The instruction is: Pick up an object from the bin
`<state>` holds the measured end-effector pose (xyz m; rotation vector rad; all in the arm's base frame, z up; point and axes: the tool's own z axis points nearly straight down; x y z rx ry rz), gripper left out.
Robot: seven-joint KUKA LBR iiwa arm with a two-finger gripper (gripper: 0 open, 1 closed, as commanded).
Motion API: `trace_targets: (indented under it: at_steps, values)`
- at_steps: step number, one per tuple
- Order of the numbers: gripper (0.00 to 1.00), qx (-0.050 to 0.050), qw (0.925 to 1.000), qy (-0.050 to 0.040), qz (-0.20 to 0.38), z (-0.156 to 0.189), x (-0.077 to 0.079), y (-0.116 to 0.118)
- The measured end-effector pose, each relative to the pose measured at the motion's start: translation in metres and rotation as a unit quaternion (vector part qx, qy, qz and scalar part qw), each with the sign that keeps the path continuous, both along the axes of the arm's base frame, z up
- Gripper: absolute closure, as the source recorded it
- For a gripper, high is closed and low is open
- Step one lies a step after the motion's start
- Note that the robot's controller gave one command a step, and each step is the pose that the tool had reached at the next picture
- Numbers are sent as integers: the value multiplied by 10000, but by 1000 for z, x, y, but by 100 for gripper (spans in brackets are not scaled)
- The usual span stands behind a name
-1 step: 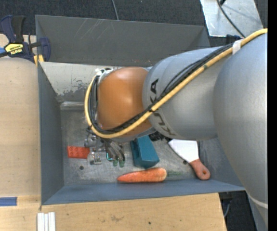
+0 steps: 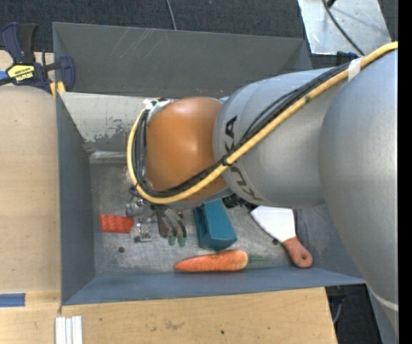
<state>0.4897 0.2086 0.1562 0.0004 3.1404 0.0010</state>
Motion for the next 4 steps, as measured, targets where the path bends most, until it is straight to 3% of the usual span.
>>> trace_targets:
  at_steps: [1,2,3,4]
  values:
    - [0,4,9999,-7,-165,-18,21,15]
    - [0,5,9900,-6,-1408,-27,39,29]
    - [0,3,9860,-7,-1670,-47,51,32]
    - [0,22,9975,-21,-709,-74,86,-16]
